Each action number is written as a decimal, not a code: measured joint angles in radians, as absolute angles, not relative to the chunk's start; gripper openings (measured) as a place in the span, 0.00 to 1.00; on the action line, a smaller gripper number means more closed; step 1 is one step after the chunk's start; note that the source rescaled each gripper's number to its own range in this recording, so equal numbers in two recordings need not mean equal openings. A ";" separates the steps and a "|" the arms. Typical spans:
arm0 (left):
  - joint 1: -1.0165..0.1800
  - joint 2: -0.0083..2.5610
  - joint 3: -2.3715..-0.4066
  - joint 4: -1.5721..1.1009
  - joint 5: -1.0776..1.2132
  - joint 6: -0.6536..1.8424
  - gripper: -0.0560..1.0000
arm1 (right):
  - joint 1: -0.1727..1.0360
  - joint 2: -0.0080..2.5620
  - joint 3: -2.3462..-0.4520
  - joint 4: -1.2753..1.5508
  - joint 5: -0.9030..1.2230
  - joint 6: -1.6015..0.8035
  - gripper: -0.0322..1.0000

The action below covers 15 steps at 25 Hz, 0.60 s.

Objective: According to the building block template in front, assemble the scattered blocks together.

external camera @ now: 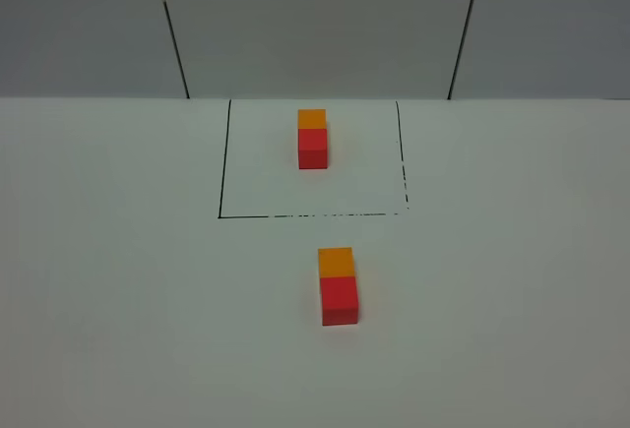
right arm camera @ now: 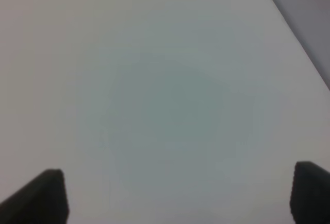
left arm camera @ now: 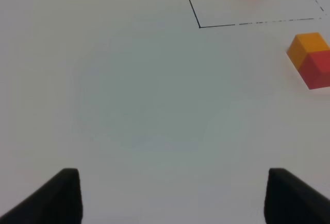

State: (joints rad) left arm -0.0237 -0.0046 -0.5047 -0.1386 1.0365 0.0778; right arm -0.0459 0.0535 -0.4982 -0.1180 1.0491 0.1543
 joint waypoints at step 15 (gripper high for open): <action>-0.024 -0.005 -0.505 -0.139 1.037 0.077 0.90 | -0.046 0.054 -0.498 -0.118 1.049 0.154 0.74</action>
